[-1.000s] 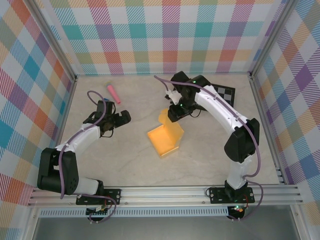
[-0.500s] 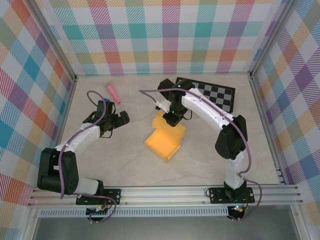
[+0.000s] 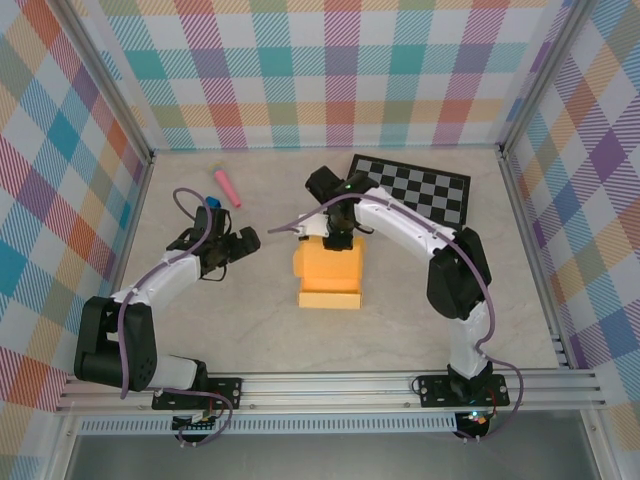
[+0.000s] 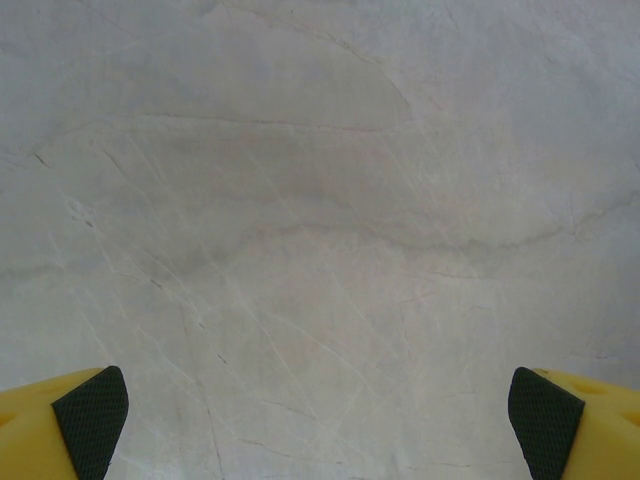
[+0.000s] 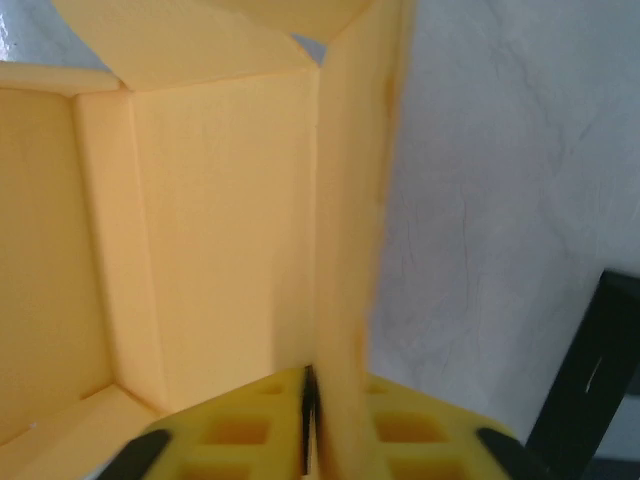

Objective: Fold the paper box

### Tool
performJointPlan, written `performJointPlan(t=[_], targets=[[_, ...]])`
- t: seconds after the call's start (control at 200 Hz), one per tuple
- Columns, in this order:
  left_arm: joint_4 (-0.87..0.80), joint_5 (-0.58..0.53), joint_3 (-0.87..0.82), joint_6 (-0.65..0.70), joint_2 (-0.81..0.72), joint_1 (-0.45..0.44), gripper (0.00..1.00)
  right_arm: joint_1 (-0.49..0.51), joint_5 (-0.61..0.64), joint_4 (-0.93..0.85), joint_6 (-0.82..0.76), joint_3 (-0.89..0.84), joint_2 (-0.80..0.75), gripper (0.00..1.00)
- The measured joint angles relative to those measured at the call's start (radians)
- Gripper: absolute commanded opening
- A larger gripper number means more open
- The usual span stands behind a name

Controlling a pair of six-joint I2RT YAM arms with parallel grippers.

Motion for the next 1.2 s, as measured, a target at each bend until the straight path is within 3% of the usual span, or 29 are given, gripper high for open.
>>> performJointPlan(t=[0.275,0.485,0.565,0.73,0.91,0.995,1.08,1.2], targets=[[0.034,0.047,-0.039,-0.027,-0.033,0.000,1.00,0.032,0.009,0.116,-0.093,-0.021,-0.071,0.29],[0.047,0.063,-0.039,-0.035,-0.038,0.000,1.00,0.036,0.046,0.120,-0.033,-0.011,-0.161,0.54],[0.048,0.073,-0.039,-0.038,-0.038,0.000,1.00,0.030,0.043,0.113,0.026,0.003,-0.180,0.56],[0.039,0.097,-0.036,-0.016,-0.041,0.000,0.94,-0.068,-0.067,0.100,0.331,-0.003,-0.275,0.58],[-0.016,0.253,-0.003,0.039,-0.073,-0.014,0.90,-0.448,-0.406,0.283,0.885,-0.316,-0.515,0.57],[-0.041,0.344,0.023,0.042,-0.073,-0.014,0.93,-0.594,-0.592,0.372,1.086,-0.490,-0.539,0.62],[-0.069,0.417,0.047,0.022,-0.063,-0.009,0.92,-0.631,-0.702,0.392,1.242,-0.573,-0.480,0.66],[-0.127,0.487,0.116,-0.042,-0.005,0.014,0.93,-0.620,-0.811,0.386,1.427,-0.552,-0.364,0.72]])
